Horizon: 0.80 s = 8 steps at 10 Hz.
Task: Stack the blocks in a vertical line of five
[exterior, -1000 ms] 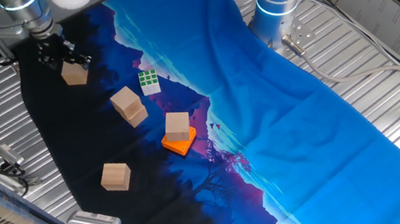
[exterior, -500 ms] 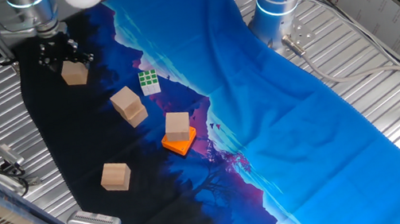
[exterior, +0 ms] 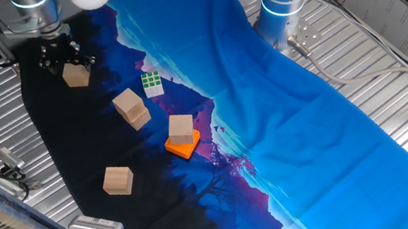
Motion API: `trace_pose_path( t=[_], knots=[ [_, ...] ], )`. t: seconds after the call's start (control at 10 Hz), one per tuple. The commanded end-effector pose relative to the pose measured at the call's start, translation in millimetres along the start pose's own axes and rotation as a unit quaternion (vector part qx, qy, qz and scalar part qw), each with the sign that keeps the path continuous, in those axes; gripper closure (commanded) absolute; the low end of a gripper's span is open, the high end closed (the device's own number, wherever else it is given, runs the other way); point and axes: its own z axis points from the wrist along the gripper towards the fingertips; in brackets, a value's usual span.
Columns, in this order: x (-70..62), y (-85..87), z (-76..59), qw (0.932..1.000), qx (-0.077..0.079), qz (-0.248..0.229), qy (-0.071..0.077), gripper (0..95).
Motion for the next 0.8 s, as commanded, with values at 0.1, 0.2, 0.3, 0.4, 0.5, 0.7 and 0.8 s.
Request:
trace_pose_path(
  t=[0.1, 0.2, 0.3, 0.4, 0.5, 0.7, 0.8],
  knots=[
    [-0.7, -3.6, 2.6, 0.9994, -0.013, 0.032, 0.006, 19.0],
    [-0.5, -4.0, 5.3, 0.9995, -0.013, 0.028, 0.004, 19.0],
    [-0.4, -4.5, 8.3, 0.9996, -0.013, 0.027, 0.003, 19.0],
    [-0.4, -4.6, 9.1, 0.9996, -0.013, 0.027, 0.003, 19.0],
    [-0.3, -5.2, 13.2, 0.9996, -0.012, 0.027, 0.003, 19.0],
    [-0.3, -5.5, 16.0, 0.9996, -0.007, 0.029, 0.003, 76.0],
    [-0.3, -5.5, 16.0, 0.9995, -0.006, 0.032, 0.004, 95.0]
  ],
)
